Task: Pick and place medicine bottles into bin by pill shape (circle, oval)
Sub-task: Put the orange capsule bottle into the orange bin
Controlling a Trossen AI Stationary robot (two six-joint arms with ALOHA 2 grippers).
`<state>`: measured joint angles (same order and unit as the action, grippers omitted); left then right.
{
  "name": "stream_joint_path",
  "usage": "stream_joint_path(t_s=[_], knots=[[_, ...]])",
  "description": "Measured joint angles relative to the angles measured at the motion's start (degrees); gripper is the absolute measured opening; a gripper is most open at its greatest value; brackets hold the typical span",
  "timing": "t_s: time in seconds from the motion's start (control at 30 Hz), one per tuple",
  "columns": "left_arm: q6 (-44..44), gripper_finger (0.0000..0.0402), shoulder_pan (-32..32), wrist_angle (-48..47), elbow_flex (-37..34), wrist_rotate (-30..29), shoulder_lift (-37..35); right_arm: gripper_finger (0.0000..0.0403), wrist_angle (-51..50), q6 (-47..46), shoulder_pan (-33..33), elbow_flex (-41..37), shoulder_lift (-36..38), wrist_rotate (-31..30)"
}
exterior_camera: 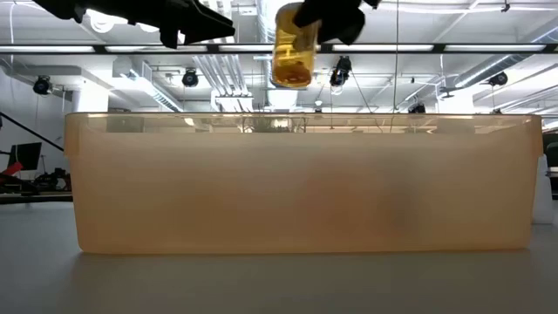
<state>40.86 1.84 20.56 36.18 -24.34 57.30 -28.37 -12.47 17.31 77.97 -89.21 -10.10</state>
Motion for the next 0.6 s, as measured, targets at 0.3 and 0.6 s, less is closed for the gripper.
stream_joint_path(t_s=[0.3, 0.6], knots=[[-1.01, 0.0191, 0.01, -0.06, 0.0, 0.0, 0.0, 0.0199, 1.9, 3.74, 3.01, 5.54, -8.79, 0.09], [-3.03, 0.0191, 0.03, -0.06, 0.0, 0.02, 0.0, 0.0199, 4.64, 2.95, 3.84, 6.15, -13.52, 1.75]])
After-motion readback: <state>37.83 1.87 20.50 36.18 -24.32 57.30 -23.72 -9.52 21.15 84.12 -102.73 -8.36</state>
